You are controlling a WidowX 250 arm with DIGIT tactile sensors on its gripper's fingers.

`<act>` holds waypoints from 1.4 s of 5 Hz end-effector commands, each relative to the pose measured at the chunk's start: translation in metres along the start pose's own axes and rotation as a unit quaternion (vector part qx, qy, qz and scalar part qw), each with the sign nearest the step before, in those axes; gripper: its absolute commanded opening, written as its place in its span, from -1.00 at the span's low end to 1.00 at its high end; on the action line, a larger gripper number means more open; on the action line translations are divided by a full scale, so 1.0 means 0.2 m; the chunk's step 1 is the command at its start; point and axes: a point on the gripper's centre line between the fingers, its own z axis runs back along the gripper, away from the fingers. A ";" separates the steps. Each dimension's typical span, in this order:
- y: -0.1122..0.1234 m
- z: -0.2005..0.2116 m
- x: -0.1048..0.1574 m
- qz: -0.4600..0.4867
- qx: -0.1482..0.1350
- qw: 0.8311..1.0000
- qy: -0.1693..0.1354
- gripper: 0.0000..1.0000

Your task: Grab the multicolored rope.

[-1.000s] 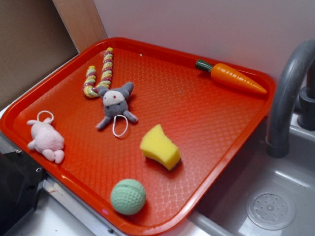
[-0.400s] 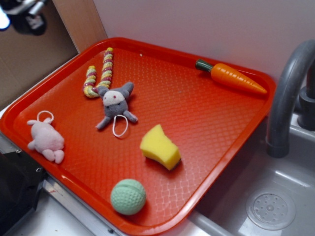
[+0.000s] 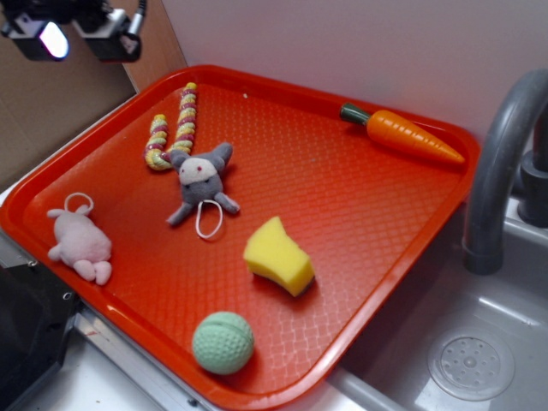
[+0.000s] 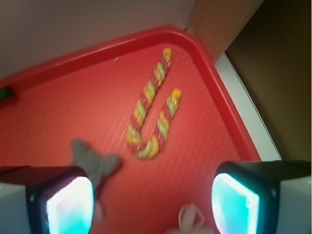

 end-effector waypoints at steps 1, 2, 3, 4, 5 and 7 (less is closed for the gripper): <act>0.06 -0.20 0.30 0.044 0.012 0.998 -0.040 1.00; 0.06 -0.32 0.40 0.065 0.002 0.997 -0.047 1.00; 0.05 -0.44 0.44 0.062 0.008 0.997 -0.035 1.00; 0.06 -0.59 0.45 0.055 -0.015 0.998 -0.012 1.00; 0.04 -0.68 0.45 0.042 -0.016 0.999 0.005 1.00; 0.05 -0.73 0.39 0.036 -0.026 0.999 0.031 -1.00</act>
